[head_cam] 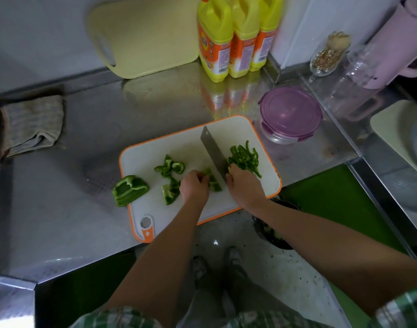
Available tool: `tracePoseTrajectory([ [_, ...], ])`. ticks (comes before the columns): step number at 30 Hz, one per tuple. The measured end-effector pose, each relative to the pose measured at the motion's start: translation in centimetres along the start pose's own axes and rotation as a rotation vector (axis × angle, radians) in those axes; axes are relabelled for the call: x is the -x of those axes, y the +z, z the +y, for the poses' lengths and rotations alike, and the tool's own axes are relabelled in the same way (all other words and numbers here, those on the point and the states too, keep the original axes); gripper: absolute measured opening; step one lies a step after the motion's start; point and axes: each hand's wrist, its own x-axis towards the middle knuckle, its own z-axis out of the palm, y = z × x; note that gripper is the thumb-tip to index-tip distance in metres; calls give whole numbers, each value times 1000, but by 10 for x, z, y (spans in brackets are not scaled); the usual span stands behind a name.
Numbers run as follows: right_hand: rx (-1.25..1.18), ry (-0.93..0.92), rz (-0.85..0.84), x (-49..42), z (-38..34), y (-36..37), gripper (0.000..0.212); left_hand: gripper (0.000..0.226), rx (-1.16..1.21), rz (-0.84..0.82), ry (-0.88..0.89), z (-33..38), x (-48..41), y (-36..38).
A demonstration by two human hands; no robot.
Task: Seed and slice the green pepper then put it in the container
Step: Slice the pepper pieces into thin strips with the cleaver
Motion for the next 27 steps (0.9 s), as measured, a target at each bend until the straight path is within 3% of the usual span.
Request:
tracePoseTrajectory([
  [8, -33, -102, 48, 5, -2, -13, 20, 15, 149, 37, -161, 3, 0, 4],
  [13, -31, -73, 17, 14, 2, -9, 18, 17, 192, 40, -217, 6, 0, 5],
  [27, 69, 0, -137, 8, -6, 2, 15, 17, 111, 30, -226, 11, -4, 9],
])
